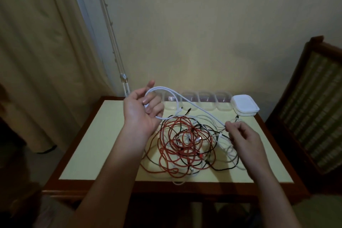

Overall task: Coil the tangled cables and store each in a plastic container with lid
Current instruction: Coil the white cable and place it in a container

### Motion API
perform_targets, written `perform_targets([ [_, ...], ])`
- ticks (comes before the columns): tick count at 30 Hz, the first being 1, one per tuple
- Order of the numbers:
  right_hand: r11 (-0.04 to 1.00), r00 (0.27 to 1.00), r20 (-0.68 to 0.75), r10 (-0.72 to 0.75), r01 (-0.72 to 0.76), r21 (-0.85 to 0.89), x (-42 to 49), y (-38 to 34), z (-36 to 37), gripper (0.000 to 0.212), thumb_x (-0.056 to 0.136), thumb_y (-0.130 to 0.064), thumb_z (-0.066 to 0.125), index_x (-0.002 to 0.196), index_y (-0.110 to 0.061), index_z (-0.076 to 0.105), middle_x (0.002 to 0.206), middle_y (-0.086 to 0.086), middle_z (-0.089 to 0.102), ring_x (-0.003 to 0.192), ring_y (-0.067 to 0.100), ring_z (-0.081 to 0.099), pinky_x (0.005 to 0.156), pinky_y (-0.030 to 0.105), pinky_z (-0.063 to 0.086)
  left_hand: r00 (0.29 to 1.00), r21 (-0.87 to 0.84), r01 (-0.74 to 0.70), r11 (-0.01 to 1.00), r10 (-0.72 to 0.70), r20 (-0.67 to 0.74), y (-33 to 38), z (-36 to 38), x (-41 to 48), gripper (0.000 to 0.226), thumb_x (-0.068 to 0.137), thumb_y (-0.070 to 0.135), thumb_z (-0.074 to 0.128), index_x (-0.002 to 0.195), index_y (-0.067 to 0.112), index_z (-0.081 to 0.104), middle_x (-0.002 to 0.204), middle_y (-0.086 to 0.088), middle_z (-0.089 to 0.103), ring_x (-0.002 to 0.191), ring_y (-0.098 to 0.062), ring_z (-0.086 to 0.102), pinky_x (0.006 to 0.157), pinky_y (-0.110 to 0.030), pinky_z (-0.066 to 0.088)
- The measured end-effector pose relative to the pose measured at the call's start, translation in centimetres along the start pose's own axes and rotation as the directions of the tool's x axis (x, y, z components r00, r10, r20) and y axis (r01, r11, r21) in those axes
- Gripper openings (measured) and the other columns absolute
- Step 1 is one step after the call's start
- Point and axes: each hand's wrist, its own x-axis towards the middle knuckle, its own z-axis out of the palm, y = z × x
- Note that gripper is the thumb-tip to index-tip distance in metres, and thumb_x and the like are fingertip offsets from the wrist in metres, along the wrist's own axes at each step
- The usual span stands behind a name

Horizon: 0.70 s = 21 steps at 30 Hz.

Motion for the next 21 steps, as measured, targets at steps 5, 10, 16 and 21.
perform_targets([
  [5,0.996,0.995,-0.073,-0.065,0.06,-0.073,0.0,1.2,-0.7,0.017,0.097,-0.028,0.067,0.081,-0.02,0.065,0.075,-0.007,0.063,0.07,0.012,0.054,0.07,0.034,0.044,0.996,0.028,-0.069,0.997,0.071,-0.059,1.0,-0.3,0.5,0.022,0.095,0.007,0.036,0.103,0.011,0.057,0.055,0.006,0.028,0.037,-0.007,0.021,0.036,-0.018,0.012],
  [10,0.904,0.957,-0.074,-0.28,0.237,-0.355,0.1,0.9,-0.1,0.018,0.097,-0.02,0.066,0.078,-0.02,0.065,0.07,-0.01,0.064,0.063,0.007,0.054,0.061,0.026,0.042,0.962,0.378,-0.25,0.891,0.272,-0.005,-0.5,0.2,0.2,0.028,0.103,0.003,0.04,0.126,0.007,0.055,0.065,0.0,0.047,0.046,-0.01,0.041,0.047,-0.02,0.03],
  [16,0.813,0.899,0.031,-0.438,0.41,-0.413,0.0,-1.0,0.9,0.03,0.1,-0.026,0.054,0.073,-0.014,0.061,0.067,-0.006,0.061,0.067,0.011,0.057,0.064,0.033,0.043,0.924,0.797,-0.379,0.471,0.246,0.294,-3.0,0.3,-0.5,0.036,0.107,0.013,0.04,0.142,0.019,0.045,0.086,-0.007,0.071,0.085,-0.018,0.074,0.075,-0.022,0.058],
  [21,0.82,0.881,0.028,-0.473,0.452,-0.351,-0.5,-3.8,1.9,0.041,0.101,-0.031,0.05,0.066,-0.01,0.056,0.056,-0.001,0.054,0.058,0.014,0.052,0.058,0.026,0.037,0.937,0.889,-0.34,0.307,0.024,0.349,-4.8,0.1,-0.8,0.036,0.108,0.015,0.041,0.143,0.021,0.045,0.09,-0.004,0.069,0.075,-0.021,0.073,0.072,-0.029,0.059],
])
